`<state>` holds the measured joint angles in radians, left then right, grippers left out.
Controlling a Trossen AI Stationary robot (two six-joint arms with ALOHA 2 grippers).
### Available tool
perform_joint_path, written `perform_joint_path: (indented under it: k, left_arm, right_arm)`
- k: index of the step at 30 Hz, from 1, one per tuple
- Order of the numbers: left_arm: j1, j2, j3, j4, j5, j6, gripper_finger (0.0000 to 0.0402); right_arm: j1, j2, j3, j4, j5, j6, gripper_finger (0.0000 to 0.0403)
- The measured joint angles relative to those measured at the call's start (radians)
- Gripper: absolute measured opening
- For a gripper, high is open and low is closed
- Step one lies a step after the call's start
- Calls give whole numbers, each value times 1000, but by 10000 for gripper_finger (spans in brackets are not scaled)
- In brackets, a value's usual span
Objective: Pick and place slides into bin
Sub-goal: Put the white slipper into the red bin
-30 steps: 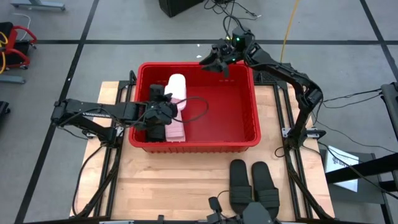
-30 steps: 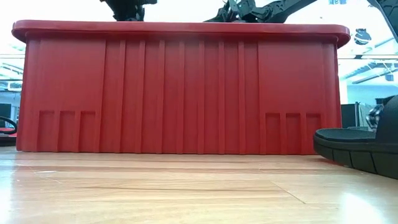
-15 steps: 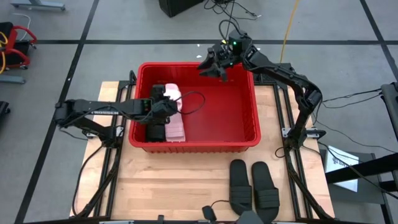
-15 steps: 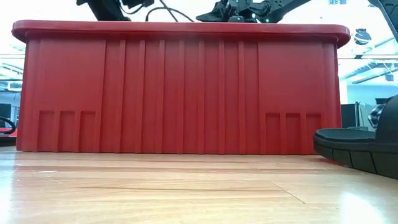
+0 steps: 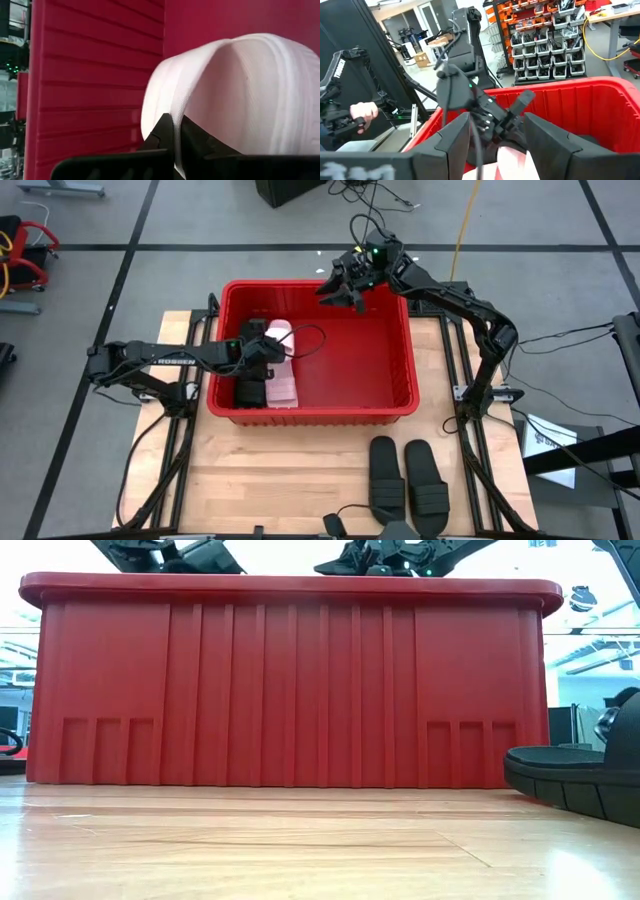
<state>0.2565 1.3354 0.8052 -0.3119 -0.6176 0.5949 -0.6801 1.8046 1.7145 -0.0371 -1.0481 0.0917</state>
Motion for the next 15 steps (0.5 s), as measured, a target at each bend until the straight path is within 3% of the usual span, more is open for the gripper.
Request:
perform_joint_path:
  k: [8, 15]
  left_arm:
    - [26, 0, -59, 81, 111, -13, 4]
    - [26, 0, -59, 55, 120, -27, 5]
  right_arm:
    - [2, 0, 0, 2, 1, -7, 172]
    - [2, 1, 0, 2, 2, -7, 172]
